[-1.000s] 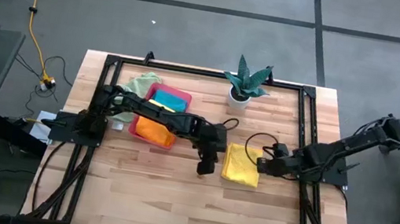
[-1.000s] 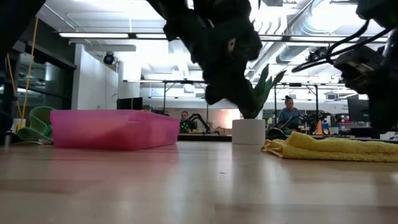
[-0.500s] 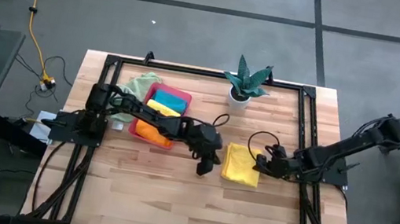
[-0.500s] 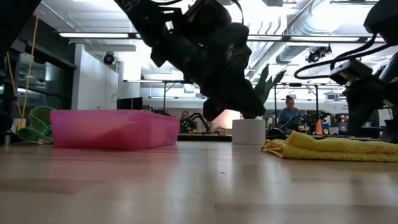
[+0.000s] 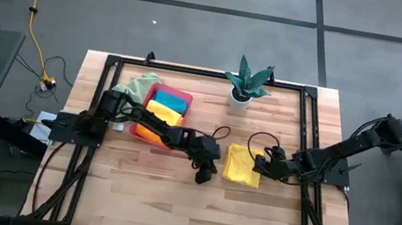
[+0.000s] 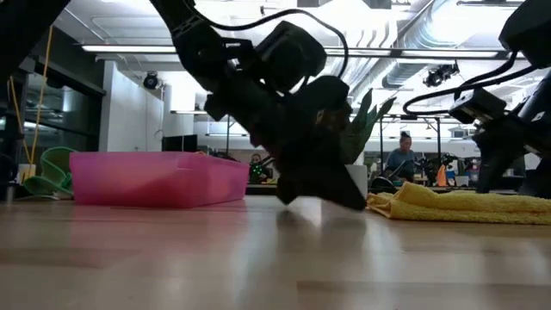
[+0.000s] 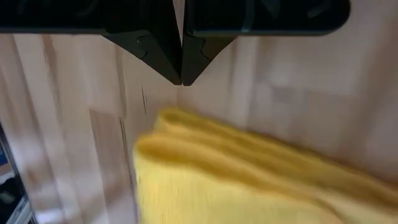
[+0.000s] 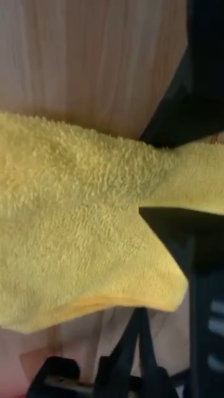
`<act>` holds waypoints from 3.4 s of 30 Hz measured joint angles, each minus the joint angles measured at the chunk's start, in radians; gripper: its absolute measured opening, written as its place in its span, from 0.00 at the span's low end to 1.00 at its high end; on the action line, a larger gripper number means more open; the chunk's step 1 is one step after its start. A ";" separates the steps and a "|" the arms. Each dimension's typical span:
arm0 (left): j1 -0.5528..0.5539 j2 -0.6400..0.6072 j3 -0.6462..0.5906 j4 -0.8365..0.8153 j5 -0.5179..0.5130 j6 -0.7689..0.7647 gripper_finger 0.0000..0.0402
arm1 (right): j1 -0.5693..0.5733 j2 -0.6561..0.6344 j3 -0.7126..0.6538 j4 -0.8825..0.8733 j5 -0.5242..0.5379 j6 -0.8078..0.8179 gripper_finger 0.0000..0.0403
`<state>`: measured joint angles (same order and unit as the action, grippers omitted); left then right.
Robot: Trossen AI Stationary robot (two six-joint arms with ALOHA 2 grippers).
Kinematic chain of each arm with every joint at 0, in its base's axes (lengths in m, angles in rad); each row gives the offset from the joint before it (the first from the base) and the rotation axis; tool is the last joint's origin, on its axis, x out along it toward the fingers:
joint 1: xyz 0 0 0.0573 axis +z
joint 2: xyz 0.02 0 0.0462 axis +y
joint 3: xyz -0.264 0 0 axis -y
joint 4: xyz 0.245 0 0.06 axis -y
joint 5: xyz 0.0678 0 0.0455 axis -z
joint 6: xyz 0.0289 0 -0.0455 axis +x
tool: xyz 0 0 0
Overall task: Fold microfiber towels
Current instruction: Fold the yellow microfiber cloth
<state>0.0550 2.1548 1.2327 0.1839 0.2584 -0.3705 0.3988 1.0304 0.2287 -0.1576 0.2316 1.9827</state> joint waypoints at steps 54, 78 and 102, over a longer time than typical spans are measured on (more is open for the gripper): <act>-0.077 0.046 0.001 0.134 -0.076 0.012 0.00 | -0.170 0.482 0.465 0.032 -0.070 -0.155 0.09; -0.074 0.041 0.003 0.087 -0.119 0.070 0.00 | -0.180 0.401 0.463 0.138 -0.188 -0.254 0.49; -0.023 -0.258 0.002 -0.145 -0.063 0.181 0.00 | -0.181 0.246 0.462 -0.256 -0.056 -0.700 0.02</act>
<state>0.0324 1.8969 1.2343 0.0388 0.1957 -0.1890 0.2178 1.2761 0.6907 -0.4131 0.1754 1.2832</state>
